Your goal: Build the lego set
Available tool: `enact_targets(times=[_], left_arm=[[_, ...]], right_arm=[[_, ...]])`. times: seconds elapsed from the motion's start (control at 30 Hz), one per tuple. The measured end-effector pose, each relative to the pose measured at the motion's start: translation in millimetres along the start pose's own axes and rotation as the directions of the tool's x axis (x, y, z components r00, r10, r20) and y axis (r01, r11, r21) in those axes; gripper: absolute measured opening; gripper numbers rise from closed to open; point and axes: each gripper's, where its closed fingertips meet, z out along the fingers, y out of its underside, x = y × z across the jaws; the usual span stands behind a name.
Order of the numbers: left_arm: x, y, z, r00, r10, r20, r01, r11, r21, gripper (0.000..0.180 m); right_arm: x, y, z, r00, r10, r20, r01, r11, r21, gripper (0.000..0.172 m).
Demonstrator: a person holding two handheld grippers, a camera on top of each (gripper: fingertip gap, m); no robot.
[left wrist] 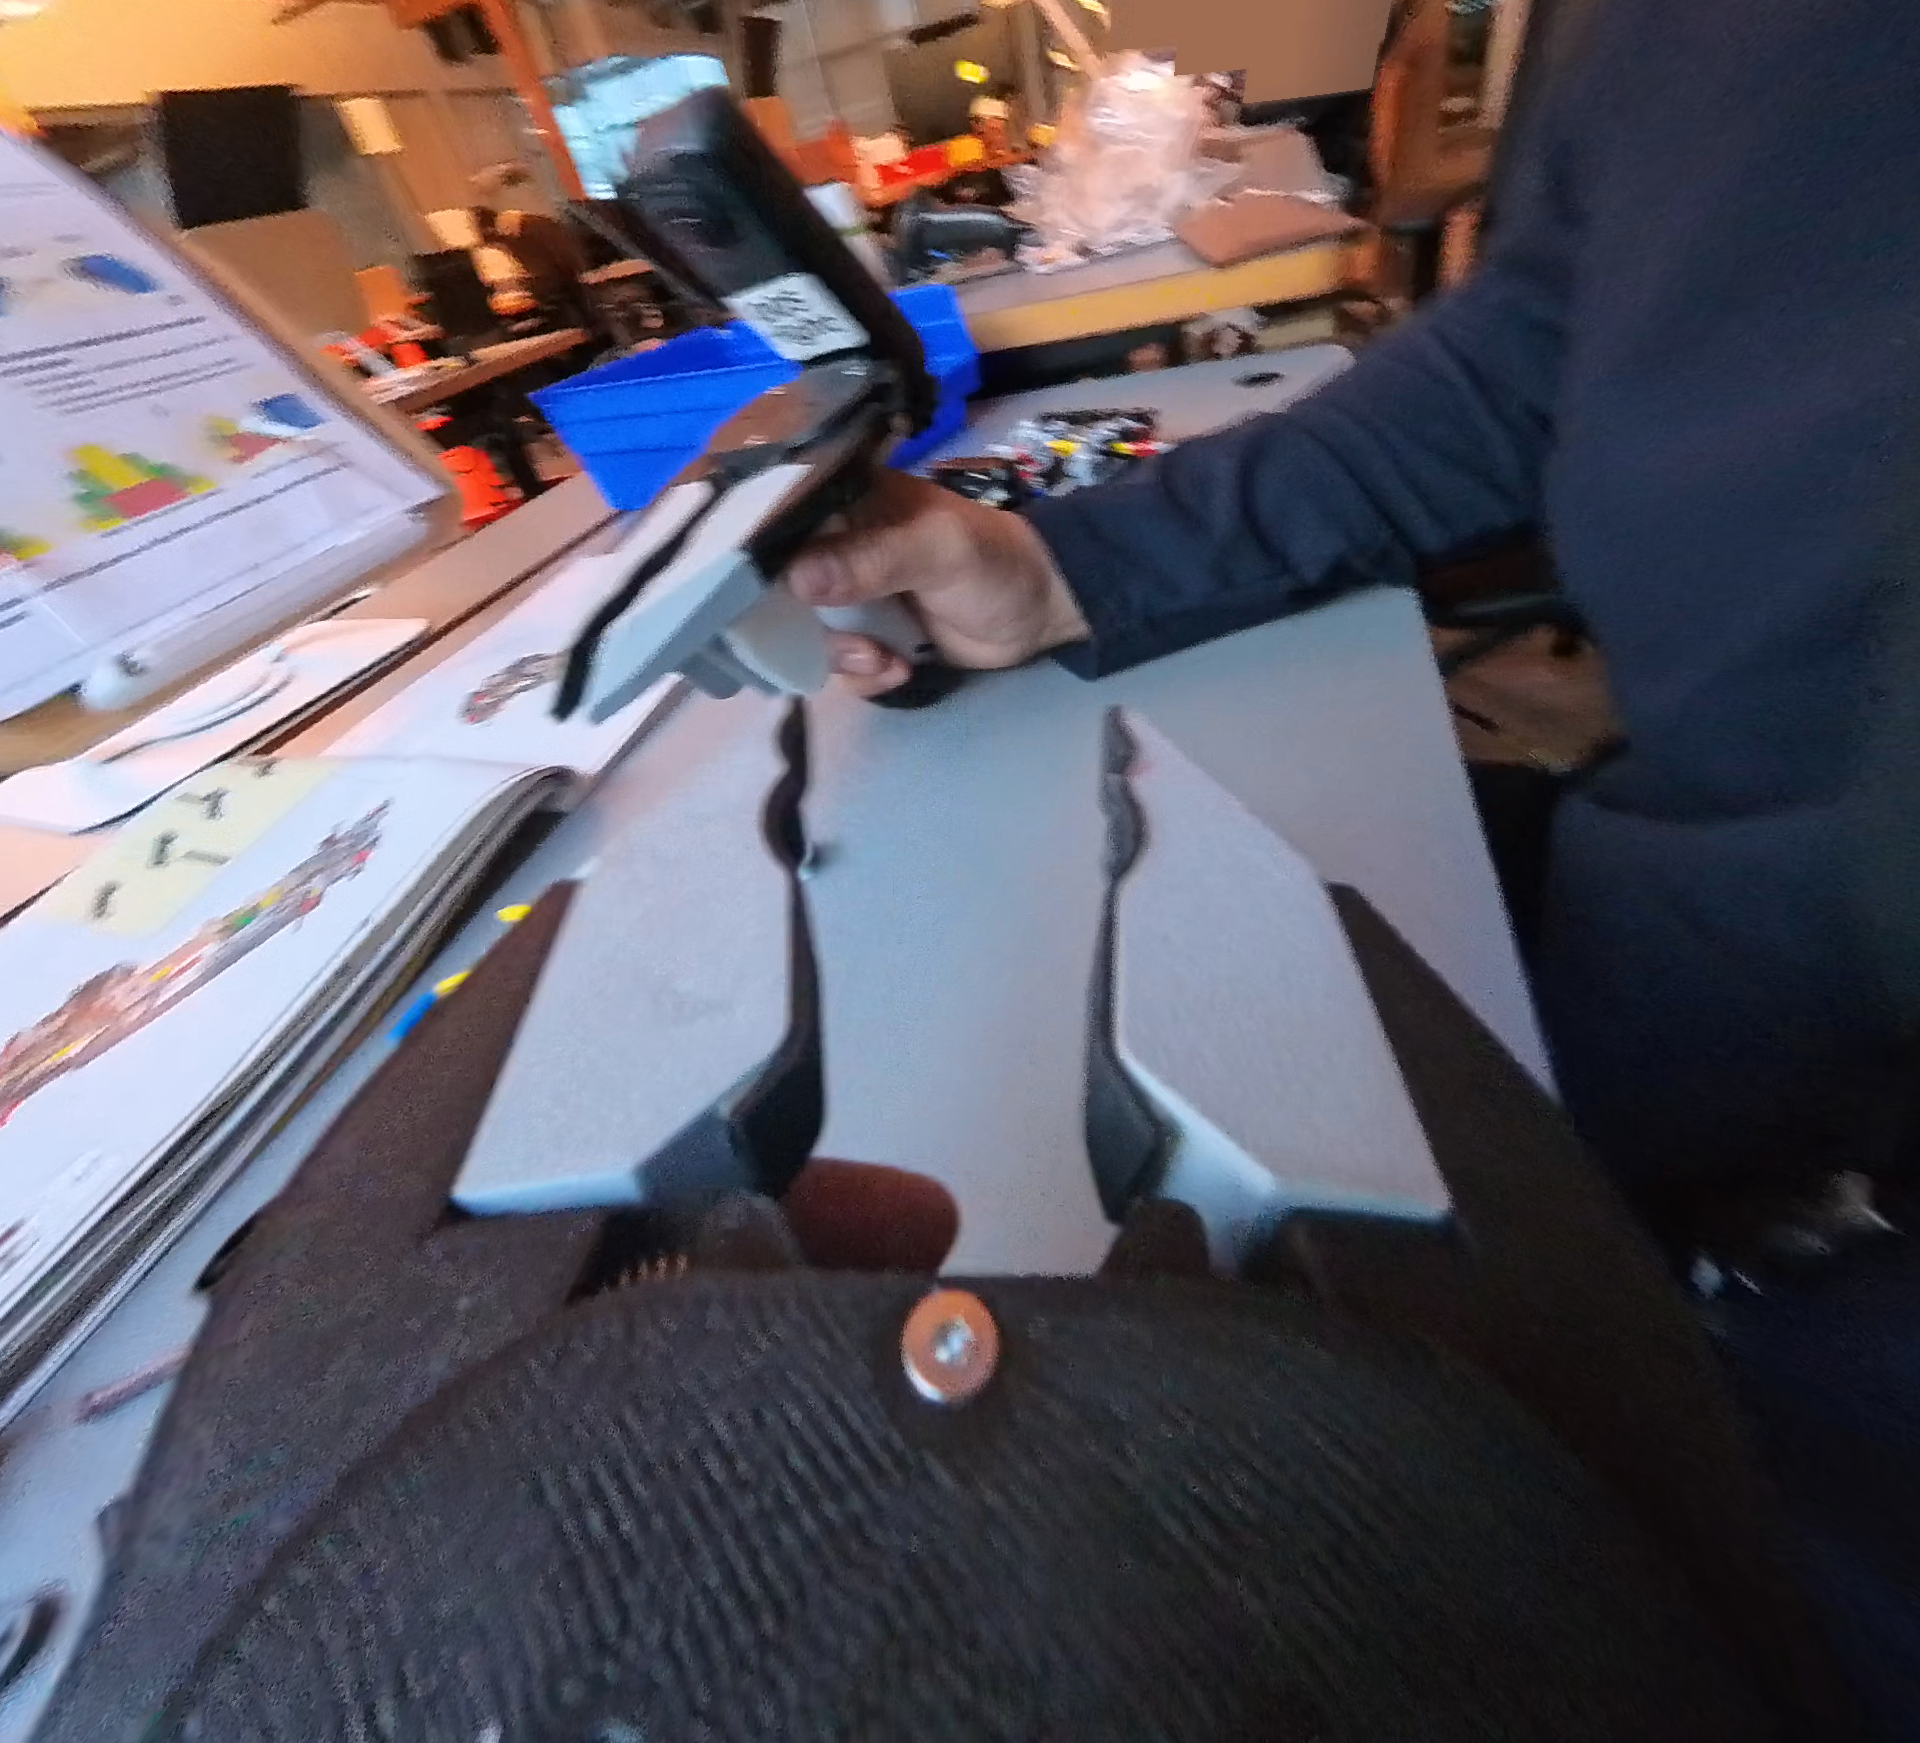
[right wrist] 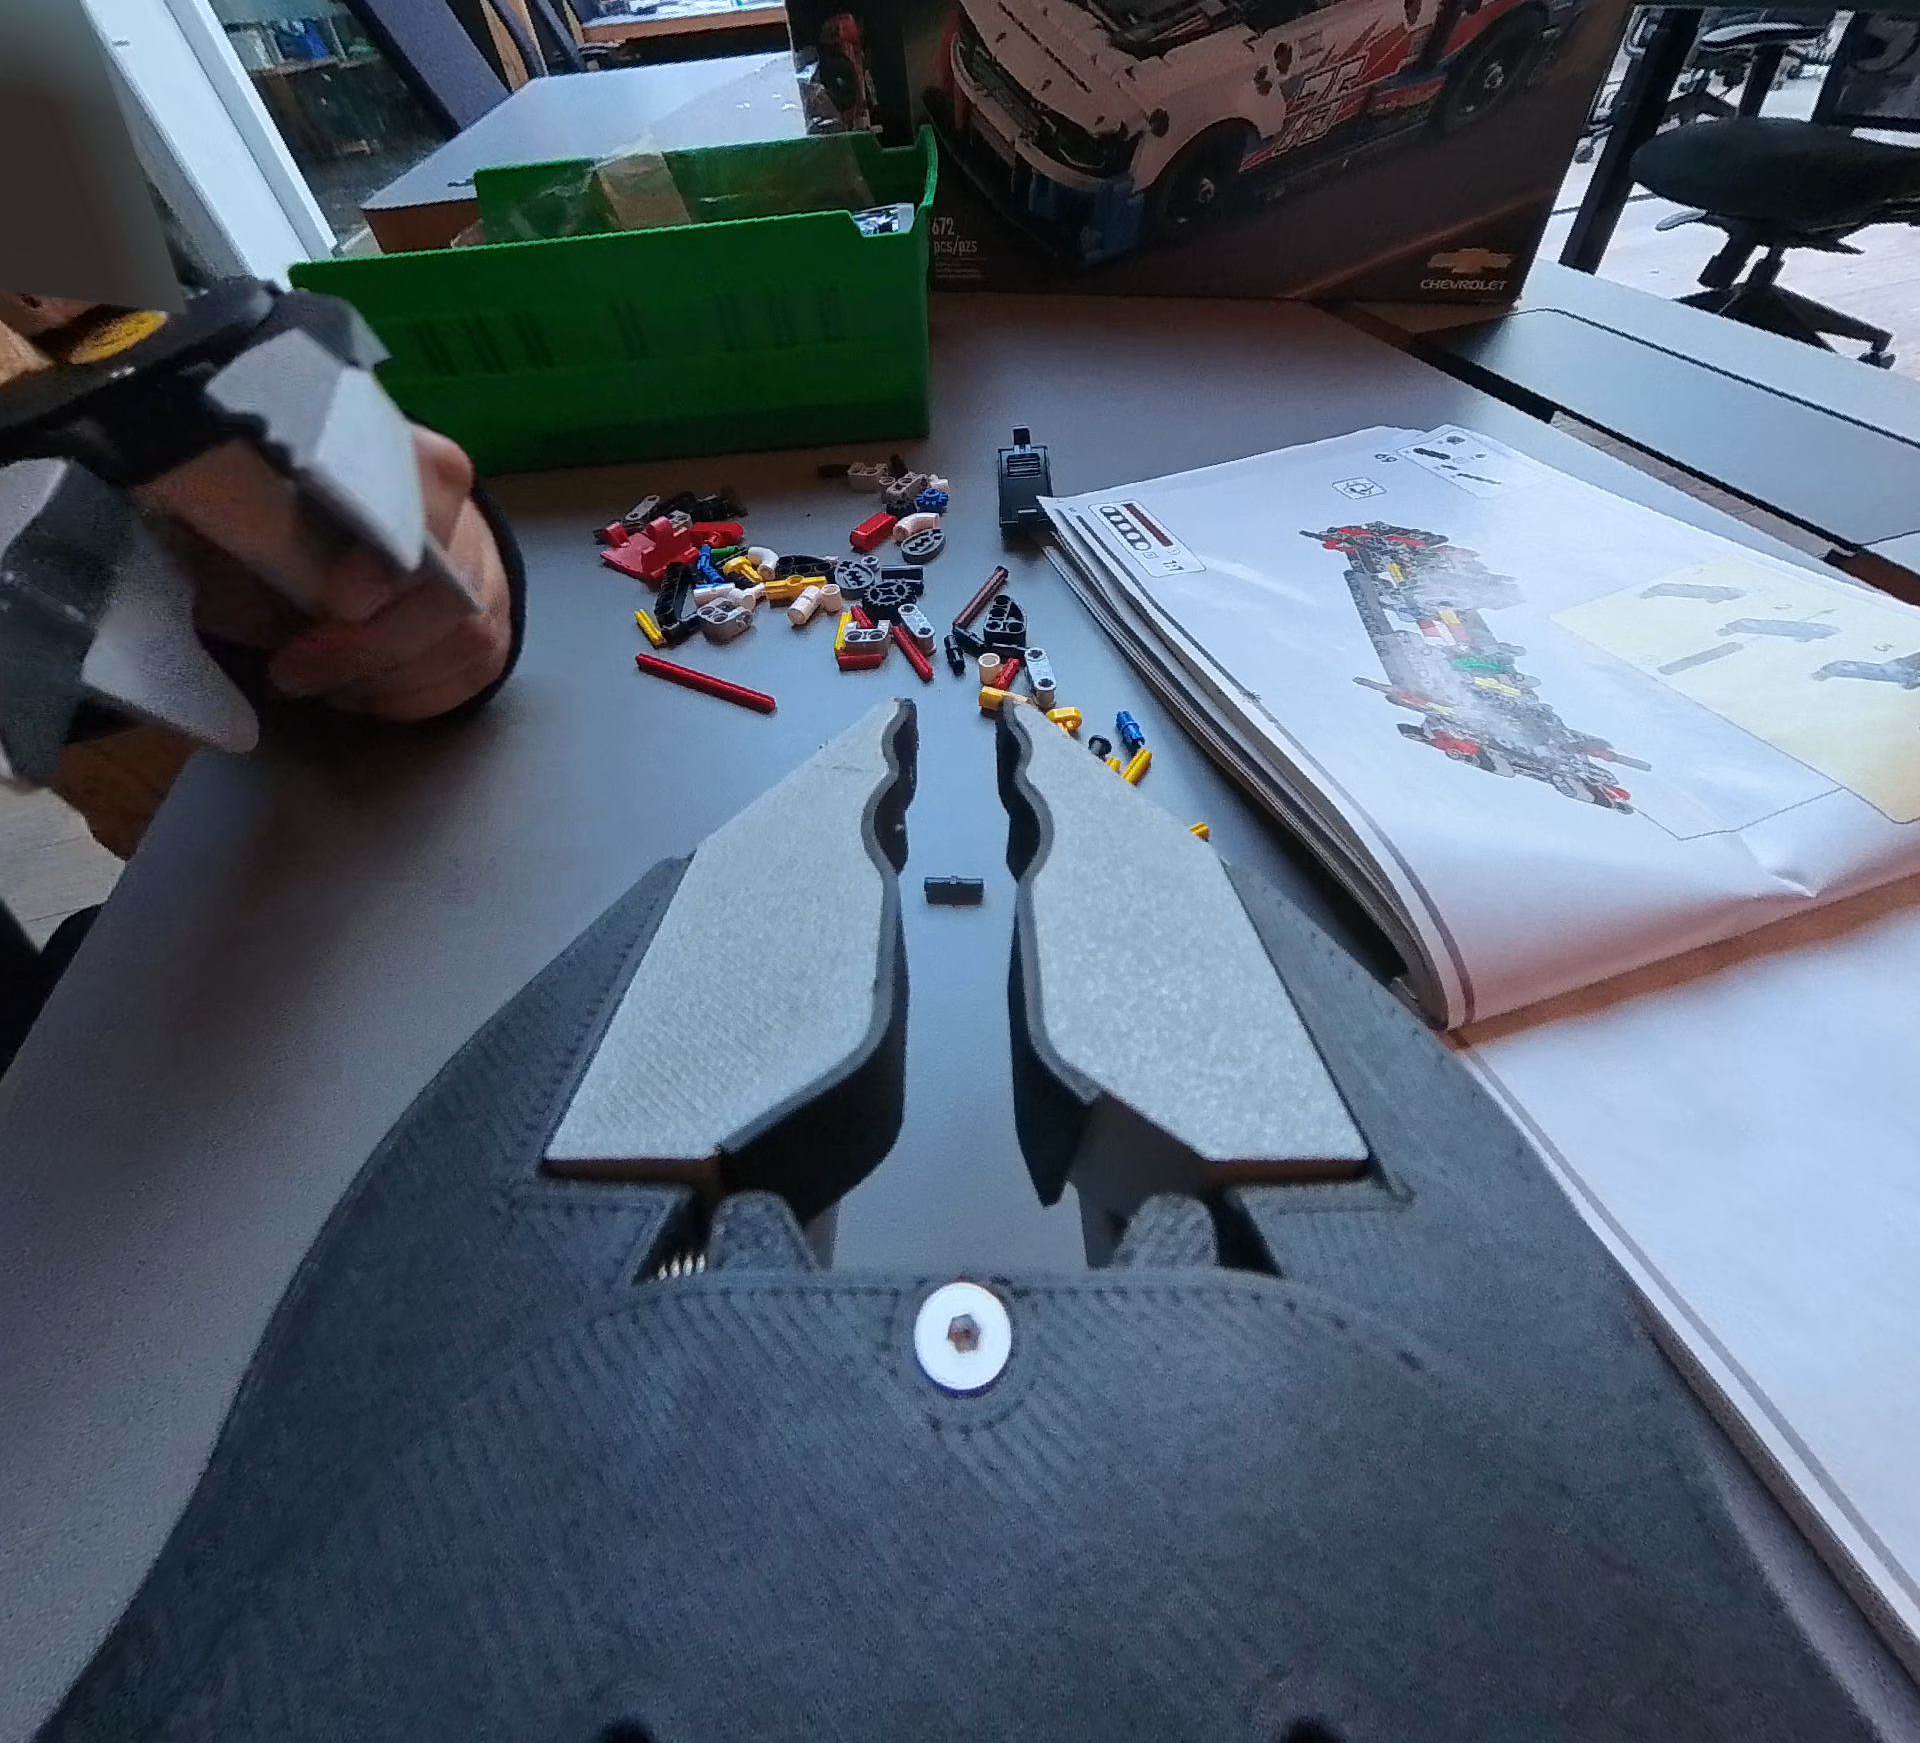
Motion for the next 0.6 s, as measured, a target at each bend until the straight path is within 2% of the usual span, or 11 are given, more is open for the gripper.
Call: enact_targets(times=[0.03, 0.13, 0.33, 0.5, 0.6], left_arm=[[-8, -2, -1, 0.999, -0.025, 0.039, 0.024, 1.0, 0.017, 0.064], [-10, -6, -5, 0.998, -0.038, 0.046, 0.036, 0.998, 0.053, 0.061], [40, -16, 10, 0.991, 0.042, -0.123, -0.032, 0.996, 0.084, 0.058], [32, -21, 8, 0.991, -0.028, -0.127, 0.044, 0.991, 0.123, 0.053], [36, -22, 6, 0.991, -0.003, -0.133, 0.021, 0.991, 0.131, 0.048]], right_arm=[[0, 0, 0, 1.0, -0.004, 0.0, 0.004, 1.0, 0.0, 0.011], [-2, 0, 0, 1.0, -0.016, 0.001, 0.016, 1.0, -0.003, 0.011], [-6, 2, -2, 1.0, -0.024, 0.002, 0.024, 1.0, -0.009, 0.01], [-7, 3, -2, 1.0, -0.024, 0.001, 0.024, 1.0, -0.016, 0.01], [-6, 4, -1, 1.0, -0.024, -0.002, 0.024, 0.999, -0.026, 0.01]])
